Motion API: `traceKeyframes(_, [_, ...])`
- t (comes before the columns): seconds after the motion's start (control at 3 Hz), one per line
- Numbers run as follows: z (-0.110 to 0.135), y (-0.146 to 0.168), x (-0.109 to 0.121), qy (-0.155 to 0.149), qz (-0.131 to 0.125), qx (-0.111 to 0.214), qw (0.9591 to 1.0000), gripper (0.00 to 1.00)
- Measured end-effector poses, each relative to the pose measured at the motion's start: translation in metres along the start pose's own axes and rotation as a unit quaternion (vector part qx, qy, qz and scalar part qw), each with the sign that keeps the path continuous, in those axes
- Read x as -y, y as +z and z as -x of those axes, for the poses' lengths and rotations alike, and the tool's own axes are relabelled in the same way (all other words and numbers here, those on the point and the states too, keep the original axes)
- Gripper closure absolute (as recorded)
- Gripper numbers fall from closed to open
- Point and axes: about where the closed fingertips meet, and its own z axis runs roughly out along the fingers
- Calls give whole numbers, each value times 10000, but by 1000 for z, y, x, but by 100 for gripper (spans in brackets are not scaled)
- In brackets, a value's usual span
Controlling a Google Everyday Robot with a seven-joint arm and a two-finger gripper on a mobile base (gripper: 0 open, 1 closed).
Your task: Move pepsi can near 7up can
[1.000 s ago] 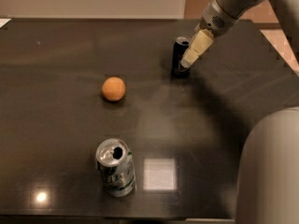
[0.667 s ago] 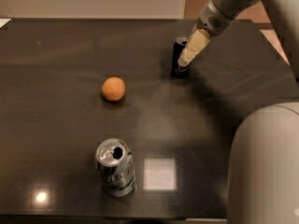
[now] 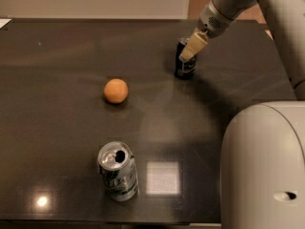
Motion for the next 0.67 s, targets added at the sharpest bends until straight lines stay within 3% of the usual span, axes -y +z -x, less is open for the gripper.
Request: traceKeyframes(0.67, [8,-13,-17,-182,123,136,9997,88])
